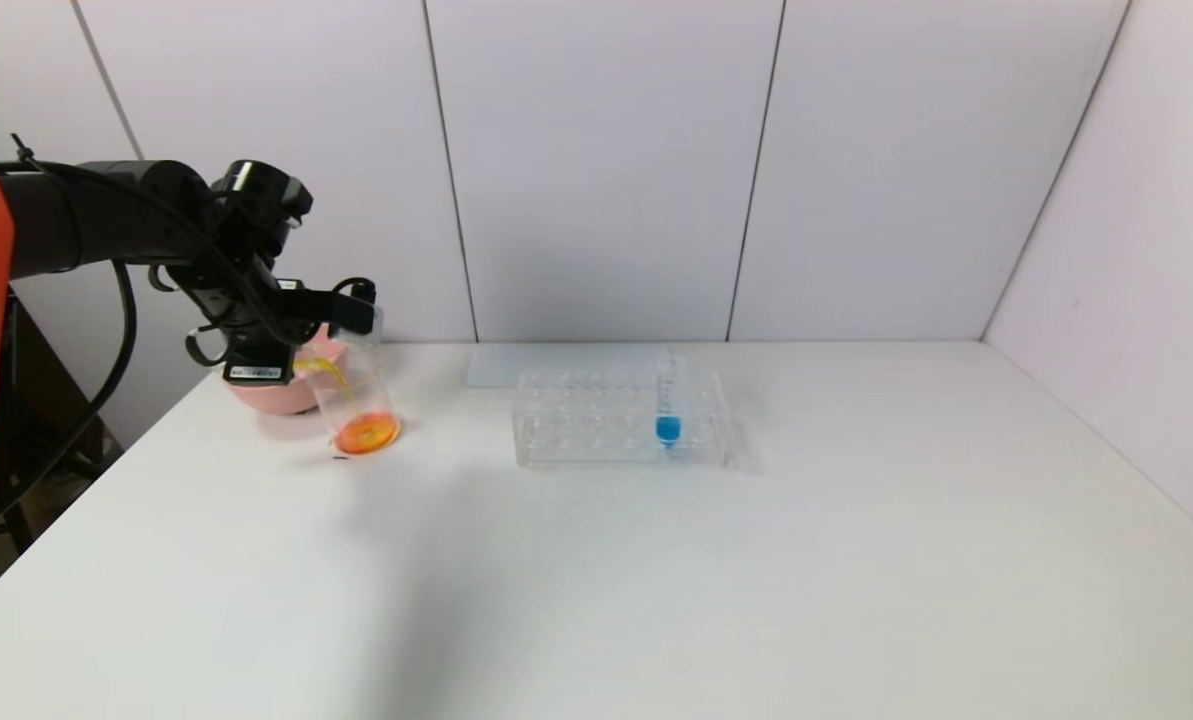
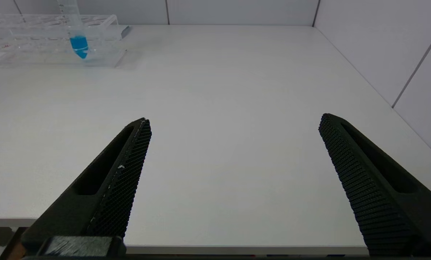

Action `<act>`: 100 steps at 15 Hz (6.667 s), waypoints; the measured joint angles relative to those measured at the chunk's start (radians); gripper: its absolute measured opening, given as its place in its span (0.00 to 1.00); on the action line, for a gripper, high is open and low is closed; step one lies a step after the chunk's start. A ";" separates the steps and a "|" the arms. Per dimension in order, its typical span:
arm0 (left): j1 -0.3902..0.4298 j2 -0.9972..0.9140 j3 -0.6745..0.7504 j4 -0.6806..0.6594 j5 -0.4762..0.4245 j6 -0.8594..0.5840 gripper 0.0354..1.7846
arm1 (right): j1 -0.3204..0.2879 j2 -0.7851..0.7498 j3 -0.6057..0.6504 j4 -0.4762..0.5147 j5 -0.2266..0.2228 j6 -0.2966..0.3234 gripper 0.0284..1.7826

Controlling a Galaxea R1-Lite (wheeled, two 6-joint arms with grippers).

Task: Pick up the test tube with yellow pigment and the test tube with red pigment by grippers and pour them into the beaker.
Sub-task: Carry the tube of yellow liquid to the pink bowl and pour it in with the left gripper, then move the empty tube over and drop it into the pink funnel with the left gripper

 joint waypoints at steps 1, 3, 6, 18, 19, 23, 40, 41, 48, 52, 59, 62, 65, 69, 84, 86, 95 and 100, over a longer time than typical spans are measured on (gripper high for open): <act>-0.001 0.000 0.000 0.001 0.004 0.001 0.23 | 0.000 0.000 0.000 0.000 0.000 0.000 0.95; -0.001 0.000 0.000 0.003 0.023 0.001 0.23 | 0.000 0.000 0.000 0.000 0.000 0.000 0.95; -0.006 0.000 0.000 0.005 0.049 0.003 0.23 | 0.000 0.000 0.000 0.000 0.000 0.000 0.95; -0.024 0.001 0.000 0.006 0.150 0.013 0.23 | 0.000 0.000 0.000 0.000 0.000 0.000 0.95; -0.026 0.001 0.000 0.003 0.158 0.021 0.23 | 0.000 0.000 0.000 0.000 0.000 0.000 0.95; -0.043 0.005 0.000 -0.001 0.190 0.029 0.23 | 0.001 0.000 0.000 0.000 0.000 0.000 0.95; -0.070 0.015 0.001 -0.004 0.257 0.029 0.23 | 0.000 0.000 0.000 0.000 0.000 0.000 0.95; -0.070 0.015 0.002 -0.004 0.258 0.029 0.23 | 0.000 0.000 0.000 0.000 0.000 0.000 0.95; -0.070 0.005 0.007 0.007 0.256 0.013 0.23 | 0.000 0.000 0.000 0.000 0.000 0.000 0.95; -0.053 -0.046 0.046 0.011 0.246 -0.042 0.23 | 0.000 0.000 0.000 0.000 0.000 0.000 0.95; 0.043 -0.179 0.295 -0.158 0.024 -0.263 0.23 | 0.001 0.000 0.000 0.000 0.000 0.000 0.95; 0.080 -0.221 0.415 -0.352 -0.061 -0.285 0.23 | 0.000 0.000 0.000 0.000 0.000 0.000 0.95; 0.091 -0.243 0.451 -0.404 -0.068 -0.297 0.23 | 0.000 0.000 0.000 0.000 0.000 0.000 0.95; 0.092 -0.254 0.458 -0.406 -0.082 -0.337 0.23 | 0.000 0.000 0.000 0.000 0.000 0.000 0.95; 0.106 -0.256 0.425 -0.690 -0.227 -1.011 0.23 | 0.000 0.000 0.000 0.000 0.000 0.000 0.95; 0.106 -0.239 0.425 -0.757 -0.228 -1.139 0.23 | 0.000 0.000 0.000 0.000 0.000 0.000 0.95; 0.110 -0.126 0.459 -1.018 -0.227 -1.480 0.23 | 0.000 0.000 0.000 0.000 0.000 0.000 0.95; 0.146 -0.030 0.461 -1.099 -0.228 -1.542 0.23 | 0.000 0.000 0.000 0.000 0.000 0.000 0.95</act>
